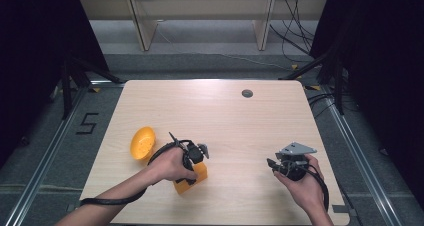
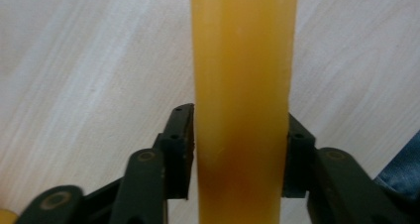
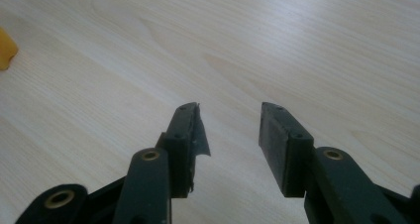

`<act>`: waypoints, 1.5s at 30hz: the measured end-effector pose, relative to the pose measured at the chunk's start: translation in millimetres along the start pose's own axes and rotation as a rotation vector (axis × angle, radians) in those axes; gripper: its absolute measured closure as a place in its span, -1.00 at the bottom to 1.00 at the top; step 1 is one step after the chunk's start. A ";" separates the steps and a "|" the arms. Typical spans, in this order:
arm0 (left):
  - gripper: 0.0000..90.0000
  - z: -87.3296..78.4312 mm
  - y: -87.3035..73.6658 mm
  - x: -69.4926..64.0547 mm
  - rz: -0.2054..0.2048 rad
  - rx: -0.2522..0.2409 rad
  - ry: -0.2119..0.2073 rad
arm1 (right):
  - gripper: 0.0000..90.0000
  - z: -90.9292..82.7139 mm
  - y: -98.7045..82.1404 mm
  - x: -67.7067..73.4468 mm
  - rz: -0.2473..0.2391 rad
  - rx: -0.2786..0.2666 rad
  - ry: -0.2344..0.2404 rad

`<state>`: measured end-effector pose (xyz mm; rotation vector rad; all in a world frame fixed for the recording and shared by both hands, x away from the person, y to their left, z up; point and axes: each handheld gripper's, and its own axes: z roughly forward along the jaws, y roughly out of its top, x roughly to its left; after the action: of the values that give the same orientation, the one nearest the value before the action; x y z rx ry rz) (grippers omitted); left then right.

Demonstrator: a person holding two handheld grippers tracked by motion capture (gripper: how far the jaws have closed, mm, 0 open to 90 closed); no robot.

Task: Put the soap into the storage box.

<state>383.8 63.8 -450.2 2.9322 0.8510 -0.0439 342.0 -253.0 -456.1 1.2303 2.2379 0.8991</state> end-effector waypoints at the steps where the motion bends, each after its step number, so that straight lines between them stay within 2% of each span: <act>1: 0.32 -0.1 0.2 -0.6 -0.004 0.001 0.002 | 0.32 0.0 -0.1 -0.1 0.000 0.001 0.000; 7: 0.34 -0.9 -0.2 1.3 -0.001 0.004 -0.002 | 0.32 0.2 -0.2 0.0 -0.004 0.002 0.001; 13: 0.34 -1.5 -2.7 3.7 -0.034 -0.004 -0.020 | 0.32 0.5 -0.3 -0.3 -0.002 0.003 0.000; 17: 0.34 -6.1 -5.2 6.6 -0.040 -0.012 -0.023 | 0.32 0.4 -0.2 -0.8 -0.007 0.001 -0.001; 18: 0.34 -7.3 -5.5 7.0 -0.048 -0.012 -0.023 | 0.32 -0.3 0.4 0.4 0.017 0.006 0.002; 20: 0.34 -8.0 -6.0 7.5 -0.048 -0.014 -0.018 | 0.32 -0.3 0.4 0.0 0.013 0.002 0.001; 21: 0.34 -9.1 -6.3 7.7 -0.056 -0.008 -0.018 | 0.32 -0.4 0.3 -0.3 0.011 -0.002 0.000; 22: 0.34 -10.4 -7.3 6.9 -0.088 -0.005 -0.022 | 0.32 -1.0 0.7 -0.6 0.009 -0.010 0.004; 23: 0.34 -10.4 -7.3 6.9 -0.088 -0.005 -0.022 | 0.32 -0.7 0.4 -2.1 -0.014 -0.026 -0.005; 24: 0.34 -12.8 -8.3 8.6 -0.101 0.000 -0.021 | 0.32 -1.6 0.5 -0.9 0.008 -0.021 -0.006; 25: 0.34 -14.7 -9.0 10.8 -0.094 0.002 -0.016 | 0.32 -1.5 0.4 -1.0 0.007 -0.022 -0.006; 26: 0.34 -16.1 -10.1 10.9 -0.115 0.004 -0.024 | 0.32 -1.4 0.3 -0.9 0.010 -0.021 -0.005; 30: 0.34 -20.7 -13.7 14.3 -0.143 -0.012 -0.017 | 0.32 -0.8 0.3 -1.0 0.004 -0.022 -0.004; 32: 0.34 -22.0 -14.5 15.5 -0.142 -0.010 -0.016 | 0.32 -0.7 0.1 -1.5 -0.007 -0.021 -0.005; 33: 0.34 -23.3 -15.1 16.5 -0.146 -0.010 -0.018 | 0.32 -1.2 0.4 -0.6 0.008 -0.022 -0.002; 35: 0.34 -25.6 -17.1 18.3 -0.158 -0.016 -0.018 | 0.32 -1.3 0.4 -0.8 0.009 -0.022 -0.003; 40: 0.34 -28.5 -19.6 20.8 -0.152 -0.002 -0.018 | 0.32 -1.5 0.5 -0.7 0.009 -0.024 -0.004; 45: 0.34 -32.9 -22.9 25.9 -0.179 -0.015 -0.014 | 0.32 -1.1 0.4 -0.6 0.007 -0.022 -0.003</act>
<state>393.6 99.9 -420.6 2.8299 1.1037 -0.0697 341.8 -253.7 -455.0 1.2301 2.2163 0.9215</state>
